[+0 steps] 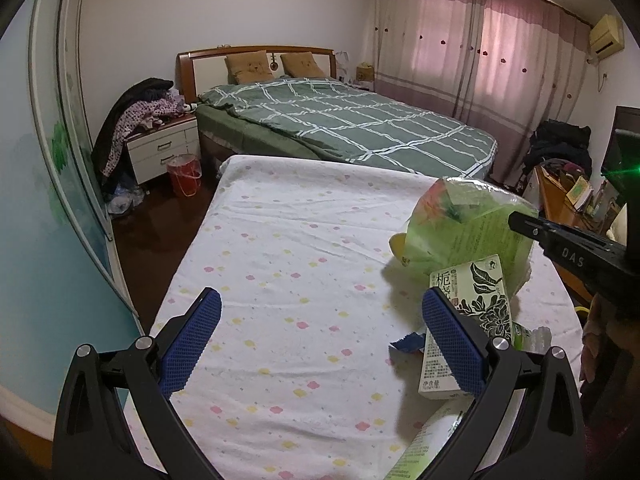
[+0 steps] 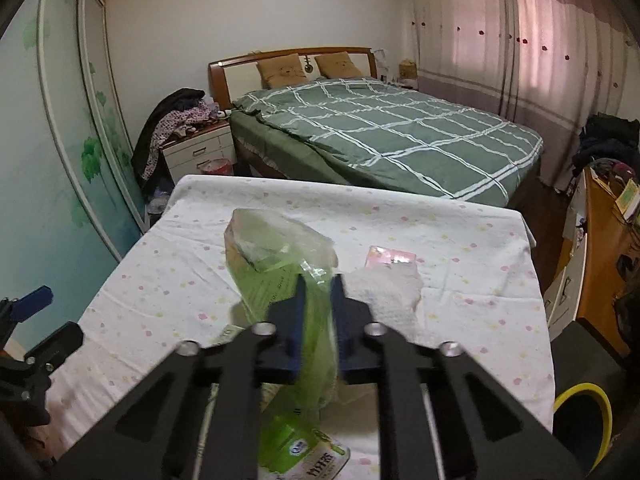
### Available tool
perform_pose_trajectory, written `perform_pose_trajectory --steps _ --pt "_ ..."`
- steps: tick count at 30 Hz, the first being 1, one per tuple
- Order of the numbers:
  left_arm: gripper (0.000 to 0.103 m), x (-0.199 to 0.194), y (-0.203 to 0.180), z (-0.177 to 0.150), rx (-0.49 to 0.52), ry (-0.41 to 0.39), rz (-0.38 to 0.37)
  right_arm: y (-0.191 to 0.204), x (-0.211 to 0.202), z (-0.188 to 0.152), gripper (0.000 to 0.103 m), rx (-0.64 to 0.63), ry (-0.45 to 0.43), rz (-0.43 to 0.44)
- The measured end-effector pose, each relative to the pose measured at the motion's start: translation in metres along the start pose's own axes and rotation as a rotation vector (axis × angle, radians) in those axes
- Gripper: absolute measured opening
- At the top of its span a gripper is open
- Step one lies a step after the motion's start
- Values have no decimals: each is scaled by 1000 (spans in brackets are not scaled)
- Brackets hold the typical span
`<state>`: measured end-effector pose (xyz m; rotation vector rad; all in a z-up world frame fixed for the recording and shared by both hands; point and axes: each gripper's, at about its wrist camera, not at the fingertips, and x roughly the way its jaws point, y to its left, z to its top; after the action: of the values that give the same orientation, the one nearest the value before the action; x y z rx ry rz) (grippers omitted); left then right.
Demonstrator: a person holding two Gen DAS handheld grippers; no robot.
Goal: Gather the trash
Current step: 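Grasp the green plastic bag with the right tool and lift it, then carry the green bag over the yellow-rimmed bin and open the right tool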
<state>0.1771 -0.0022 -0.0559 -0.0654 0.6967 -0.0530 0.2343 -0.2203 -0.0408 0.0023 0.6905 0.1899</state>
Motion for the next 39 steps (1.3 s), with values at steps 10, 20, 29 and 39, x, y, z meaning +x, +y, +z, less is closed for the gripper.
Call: perform_pose_trajectory --steps 10,20,29,39 --pt "99 -22 2 -6 -1 -33 -22 23 -43 14 5 -5 -89 70" --pt "99 -58 9 -16 -18 -76 -21 24 -103 22 5 26 -219 80" --pt "99 -84 -5 -25 -1 -100 -28 3 -155 16 5 83 -305 97" --pt "99 -104 -29 -31 40 -115 -44 -60 -208 -28 5 209 -384 -55"
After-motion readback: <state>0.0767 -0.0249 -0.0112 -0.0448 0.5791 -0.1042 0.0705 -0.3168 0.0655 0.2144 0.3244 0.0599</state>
